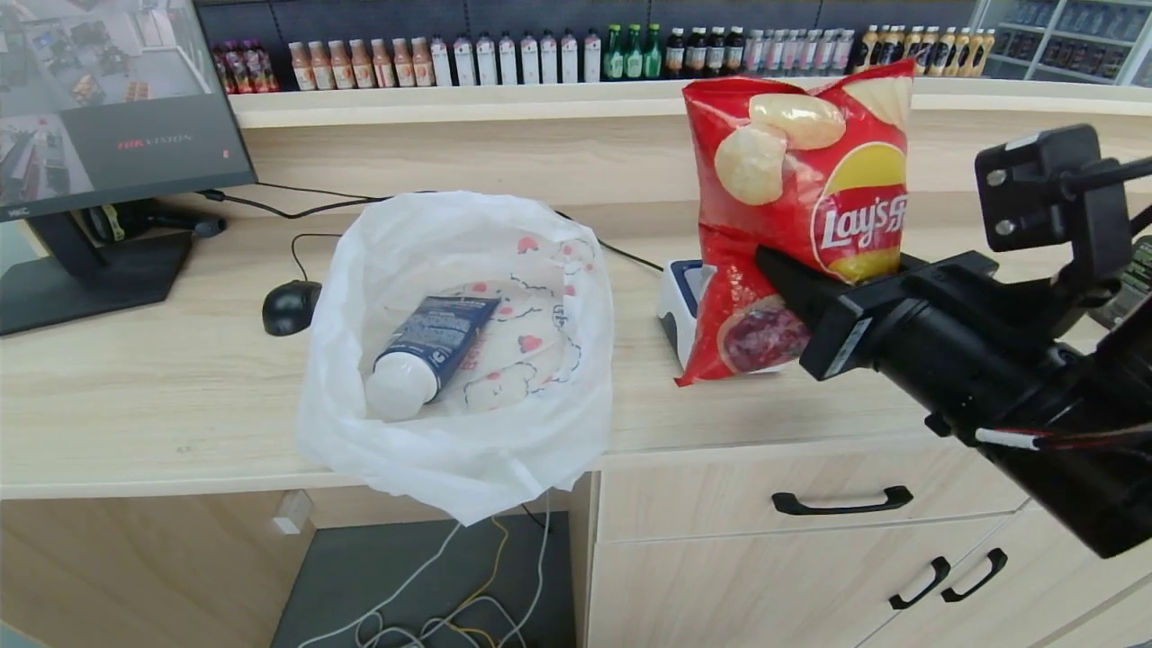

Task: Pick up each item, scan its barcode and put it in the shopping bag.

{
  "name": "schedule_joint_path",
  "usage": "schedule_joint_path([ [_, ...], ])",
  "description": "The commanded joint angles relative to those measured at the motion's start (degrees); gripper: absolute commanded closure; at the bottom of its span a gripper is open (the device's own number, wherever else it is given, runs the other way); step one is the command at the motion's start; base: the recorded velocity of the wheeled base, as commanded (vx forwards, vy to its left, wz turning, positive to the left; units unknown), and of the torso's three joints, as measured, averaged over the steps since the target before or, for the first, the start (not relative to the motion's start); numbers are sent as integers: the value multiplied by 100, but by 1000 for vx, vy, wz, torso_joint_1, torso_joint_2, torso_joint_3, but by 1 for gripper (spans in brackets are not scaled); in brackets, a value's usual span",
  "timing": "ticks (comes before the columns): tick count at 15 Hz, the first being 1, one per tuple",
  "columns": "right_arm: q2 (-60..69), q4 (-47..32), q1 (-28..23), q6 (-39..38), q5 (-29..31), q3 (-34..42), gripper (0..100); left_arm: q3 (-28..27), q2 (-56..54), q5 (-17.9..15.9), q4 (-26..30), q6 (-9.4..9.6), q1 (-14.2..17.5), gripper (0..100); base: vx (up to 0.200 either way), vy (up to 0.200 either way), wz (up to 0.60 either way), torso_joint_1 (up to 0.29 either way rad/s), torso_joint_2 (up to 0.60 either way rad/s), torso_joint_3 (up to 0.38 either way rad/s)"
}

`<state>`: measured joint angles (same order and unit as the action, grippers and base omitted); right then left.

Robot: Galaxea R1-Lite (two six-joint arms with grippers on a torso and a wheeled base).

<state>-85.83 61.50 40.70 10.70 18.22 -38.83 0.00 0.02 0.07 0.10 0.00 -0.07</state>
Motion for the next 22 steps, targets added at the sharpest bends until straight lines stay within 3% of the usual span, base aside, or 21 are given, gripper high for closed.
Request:
schedule_joint_path([
  [1,199,-314,8,107,261,-398,100,0,-2,1,-1,0,7,0,0,0,0,0,0,0],
  [6,199,-1123,104,1048,761,-1180,100,0,-2,1,-1,0,7,0,0,0,0,0,0,0],
  [7,181,-1237,289,1294,1139,-1338,100,0,-2,1,-1,0,7,0,0,0,0,0,0,0],
  [11,58,-1228,658,1865,1790,-1329,100,0,-2,1,-1,0,7,0,0,0,0,0,0,0],
  [22,-364,-1158,649,1733,1728,-793,100,0,-2,1,-1,0,7,0,0,0,0,0,0,0],
])
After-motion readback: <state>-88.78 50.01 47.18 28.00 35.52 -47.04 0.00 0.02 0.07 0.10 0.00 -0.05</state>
